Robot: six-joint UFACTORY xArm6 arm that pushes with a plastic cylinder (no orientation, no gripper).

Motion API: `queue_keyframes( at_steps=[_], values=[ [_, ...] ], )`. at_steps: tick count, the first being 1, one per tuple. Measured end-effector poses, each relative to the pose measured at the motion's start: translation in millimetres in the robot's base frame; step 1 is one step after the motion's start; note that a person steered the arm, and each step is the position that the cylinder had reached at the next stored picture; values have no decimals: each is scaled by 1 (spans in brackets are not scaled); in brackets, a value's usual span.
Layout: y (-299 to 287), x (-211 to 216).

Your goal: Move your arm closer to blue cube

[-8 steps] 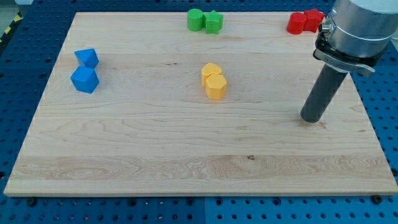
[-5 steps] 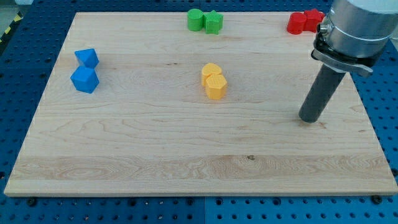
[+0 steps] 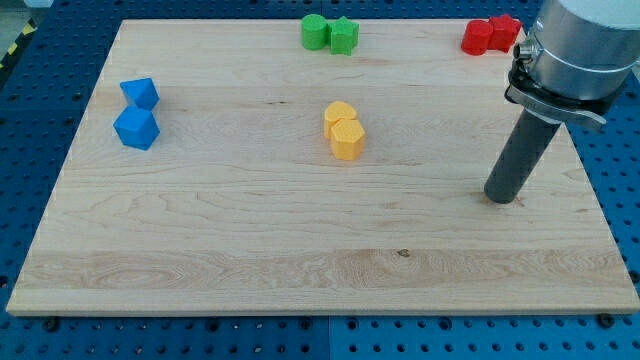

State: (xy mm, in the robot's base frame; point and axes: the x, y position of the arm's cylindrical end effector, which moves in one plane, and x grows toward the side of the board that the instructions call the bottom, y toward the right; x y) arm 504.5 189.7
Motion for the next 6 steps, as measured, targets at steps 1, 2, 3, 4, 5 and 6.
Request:
queue_keyframes(
  at_steps=[1, 2, 3, 4, 5, 6],
  values=[
    [0, 0],
    [0, 5],
    [0, 7],
    [0, 7],
    [3, 7],
    [7, 7]
  ],
)
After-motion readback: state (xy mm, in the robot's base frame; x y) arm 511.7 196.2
